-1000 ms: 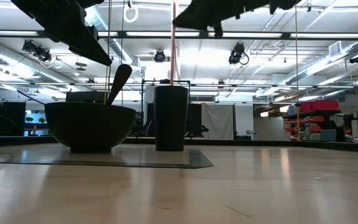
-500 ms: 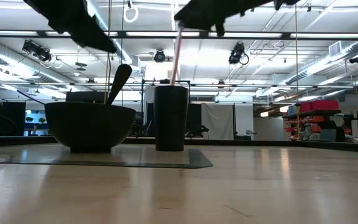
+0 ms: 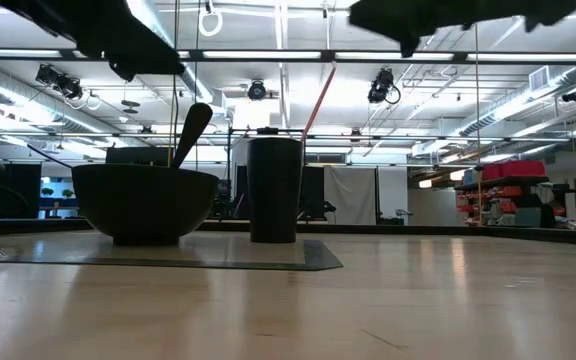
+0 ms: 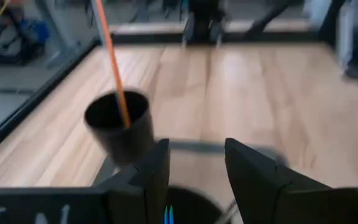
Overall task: Pick & Place Utensil
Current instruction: Return to Home Position
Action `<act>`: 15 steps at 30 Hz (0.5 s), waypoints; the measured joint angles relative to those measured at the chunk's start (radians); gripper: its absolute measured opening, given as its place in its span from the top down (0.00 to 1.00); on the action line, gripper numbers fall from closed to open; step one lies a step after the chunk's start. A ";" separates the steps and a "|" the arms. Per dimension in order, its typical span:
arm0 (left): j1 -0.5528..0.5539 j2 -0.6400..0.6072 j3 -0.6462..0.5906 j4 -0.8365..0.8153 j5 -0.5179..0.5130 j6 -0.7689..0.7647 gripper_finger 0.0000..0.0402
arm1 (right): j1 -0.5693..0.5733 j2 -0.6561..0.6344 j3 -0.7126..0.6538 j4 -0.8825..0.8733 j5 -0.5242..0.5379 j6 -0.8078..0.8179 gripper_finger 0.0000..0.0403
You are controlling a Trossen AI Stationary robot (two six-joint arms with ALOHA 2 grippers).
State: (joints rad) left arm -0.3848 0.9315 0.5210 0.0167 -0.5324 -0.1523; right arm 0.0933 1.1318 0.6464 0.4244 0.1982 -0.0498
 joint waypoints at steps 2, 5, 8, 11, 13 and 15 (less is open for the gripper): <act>0.023 -0.044 -0.050 0.077 0.031 0.036 0.60 | 0.018 -0.050 -0.062 0.055 -0.046 0.014 0.80; 0.060 -0.118 -0.119 0.157 0.063 0.062 0.60 | 0.043 -0.134 -0.148 0.073 -0.089 0.015 0.84; 0.094 -0.206 -0.170 0.160 0.091 0.052 0.60 | 0.064 -0.214 -0.209 0.076 -0.089 0.015 0.87; 0.115 -0.310 -0.222 0.145 0.100 0.047 0.60 | 0.080 -0.276 -0.257 0.074 -0.085 0.015 0.89; 0.128 -0.378 -0.251 0.140 0.101 0.060 0.60 | 0.091 -0.308 -0.271 0.073 -0.093 0.016 0.89; 0.138 -0.454 -0.279 0.122 0.107 0.065 0.60 | 0.095 -0.355 -0.285 0.039 -0.108 0.015 0.89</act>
State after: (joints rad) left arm -0.2473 0.4776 0.2422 0.1383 -0.4254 -0.0869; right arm 0.1887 0.7769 0.3615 0.4639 0.0902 -0.0345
